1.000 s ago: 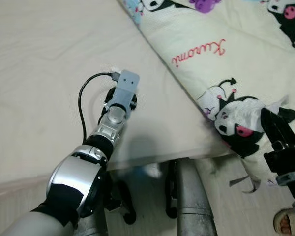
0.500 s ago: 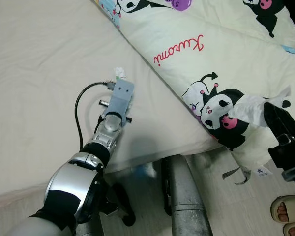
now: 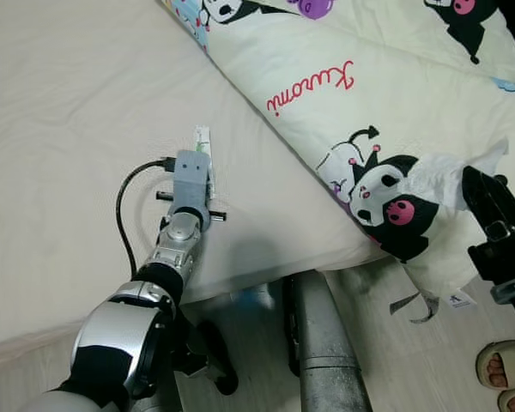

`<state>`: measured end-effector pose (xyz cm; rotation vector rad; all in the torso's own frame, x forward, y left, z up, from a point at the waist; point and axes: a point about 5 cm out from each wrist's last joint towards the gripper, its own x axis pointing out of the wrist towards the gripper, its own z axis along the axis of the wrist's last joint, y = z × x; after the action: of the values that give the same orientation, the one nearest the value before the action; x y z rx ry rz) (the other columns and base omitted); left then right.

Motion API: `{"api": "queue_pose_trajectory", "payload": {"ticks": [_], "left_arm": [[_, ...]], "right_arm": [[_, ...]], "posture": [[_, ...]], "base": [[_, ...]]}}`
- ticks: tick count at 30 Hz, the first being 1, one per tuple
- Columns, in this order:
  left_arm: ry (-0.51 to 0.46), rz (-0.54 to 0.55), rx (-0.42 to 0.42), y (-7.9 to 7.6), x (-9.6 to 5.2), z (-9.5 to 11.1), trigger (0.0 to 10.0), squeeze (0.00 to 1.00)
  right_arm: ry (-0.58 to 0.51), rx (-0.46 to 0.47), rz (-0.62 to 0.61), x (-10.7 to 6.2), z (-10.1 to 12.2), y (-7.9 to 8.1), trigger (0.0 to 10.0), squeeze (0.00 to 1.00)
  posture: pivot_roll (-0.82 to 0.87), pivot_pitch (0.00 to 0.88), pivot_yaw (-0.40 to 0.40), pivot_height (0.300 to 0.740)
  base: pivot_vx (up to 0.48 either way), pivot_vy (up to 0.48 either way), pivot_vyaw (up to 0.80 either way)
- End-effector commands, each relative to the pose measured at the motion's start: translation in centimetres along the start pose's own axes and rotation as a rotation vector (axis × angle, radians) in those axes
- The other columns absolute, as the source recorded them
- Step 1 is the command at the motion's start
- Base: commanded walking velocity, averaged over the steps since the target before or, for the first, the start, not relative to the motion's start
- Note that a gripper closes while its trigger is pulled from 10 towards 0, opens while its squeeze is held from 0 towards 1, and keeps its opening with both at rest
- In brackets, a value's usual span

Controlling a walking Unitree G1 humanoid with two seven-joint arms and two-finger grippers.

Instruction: Clean up the room

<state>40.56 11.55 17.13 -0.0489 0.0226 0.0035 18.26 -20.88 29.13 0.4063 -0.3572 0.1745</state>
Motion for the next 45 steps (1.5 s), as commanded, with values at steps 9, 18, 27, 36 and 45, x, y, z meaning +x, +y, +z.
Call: {"api": "queue_pose_trajectory", "payload": {"ticks": [9,18,27,36,45], "left_arm": [[0.033,-0.309,-0.786,-1.6,-0.3,-0.4,0.0,0.00],[-0.056,-0.496,-0.914,0.3,-0.7,0.1,0.0,0.00],[-0.195,-0.757,-1.088,2.1,-2.1,1.3,0.0,0.00],[-0.218,-1.015,-1.115,1.9,-5.3,1.5,0.0,0.00],[-0.137,-1.053,-1.077,0.7,-7.1,-0.3,0.1,0.00]], "right_arm": [[-0.023,0.009,0.018,0.6,-0.5,0.0,0.0,0.00],[-0.040,0.018,0.033,1.2,-0.8,-0.2,0.0,0.00],[0.037,0.050,-0.003,2.2,-4.3,-1.4,0.0,0.00],[0.136,0.090,0.030,4.1,-9.2,-1.3,0.0,0.00],[0.175,0.093,0.056,6.4,-12.5,-2.7,0.0,0.00]], "posture": [[-0.30,0.672,0.165,0.601],[-0.27,0.635,0.169,0.601],[-0.23,0.528,0.154,0.601],[-0.18,0.406,0.133,0.615],[-0.15,0.271,0.093,0.654]], "base": [[0.000,0.000,0.00],[0.000,0.000,0.00],[0.000,0.000,0.00],[0.000,0.000,0.00],[0.000,0.000,0.00]]}}
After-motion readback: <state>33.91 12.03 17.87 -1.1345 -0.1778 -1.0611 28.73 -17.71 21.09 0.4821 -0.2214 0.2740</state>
